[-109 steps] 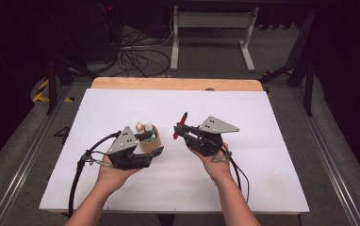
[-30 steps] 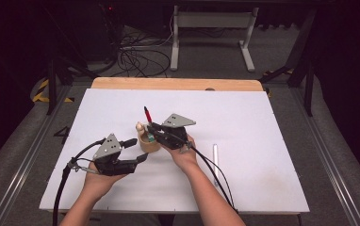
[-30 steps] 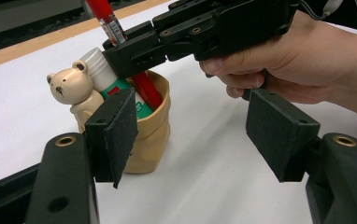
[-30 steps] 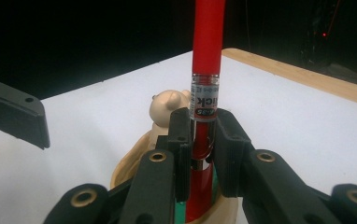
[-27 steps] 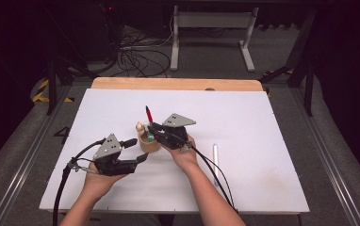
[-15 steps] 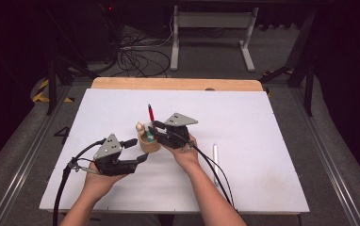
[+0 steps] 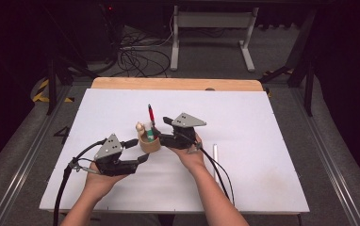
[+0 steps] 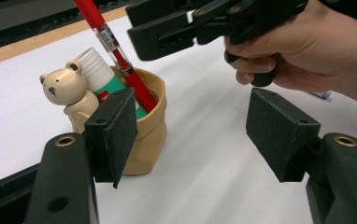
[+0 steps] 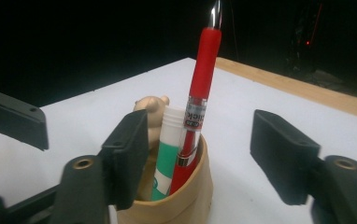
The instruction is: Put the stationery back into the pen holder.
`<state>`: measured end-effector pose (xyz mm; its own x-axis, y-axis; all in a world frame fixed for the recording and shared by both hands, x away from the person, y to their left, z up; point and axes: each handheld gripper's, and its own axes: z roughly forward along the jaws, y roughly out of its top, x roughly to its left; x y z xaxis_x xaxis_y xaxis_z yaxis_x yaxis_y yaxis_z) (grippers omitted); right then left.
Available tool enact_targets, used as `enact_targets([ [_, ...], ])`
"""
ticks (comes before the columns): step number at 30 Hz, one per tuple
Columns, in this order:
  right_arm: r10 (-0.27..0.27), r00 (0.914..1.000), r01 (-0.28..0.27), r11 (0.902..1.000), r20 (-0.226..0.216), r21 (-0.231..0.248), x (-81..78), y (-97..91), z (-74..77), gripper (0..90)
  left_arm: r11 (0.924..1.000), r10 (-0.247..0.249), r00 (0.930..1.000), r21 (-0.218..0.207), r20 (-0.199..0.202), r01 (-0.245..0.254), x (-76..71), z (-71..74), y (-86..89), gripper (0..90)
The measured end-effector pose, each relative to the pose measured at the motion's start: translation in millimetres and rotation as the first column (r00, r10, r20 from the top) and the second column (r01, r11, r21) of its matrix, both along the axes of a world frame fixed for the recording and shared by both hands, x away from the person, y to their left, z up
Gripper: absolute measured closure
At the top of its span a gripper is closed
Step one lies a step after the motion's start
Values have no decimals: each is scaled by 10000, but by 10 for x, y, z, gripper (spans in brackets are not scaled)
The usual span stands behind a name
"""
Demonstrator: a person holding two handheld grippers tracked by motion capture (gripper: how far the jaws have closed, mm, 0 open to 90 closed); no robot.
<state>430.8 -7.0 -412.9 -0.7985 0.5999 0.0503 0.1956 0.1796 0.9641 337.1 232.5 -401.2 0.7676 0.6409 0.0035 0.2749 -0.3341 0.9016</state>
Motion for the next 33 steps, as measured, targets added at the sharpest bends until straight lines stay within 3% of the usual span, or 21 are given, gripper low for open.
enact_targets([
  [15,-1,9983,-25,9990,591,448,-159,-250,166,185,10000,-92,10000,25,-27,92,4,-5,-60,336],
  [33,-572,9937,527,9974,961,486,-376,-671,252,108,9998,-147,9999,150,16,147,-3,-14,-104,310],
])
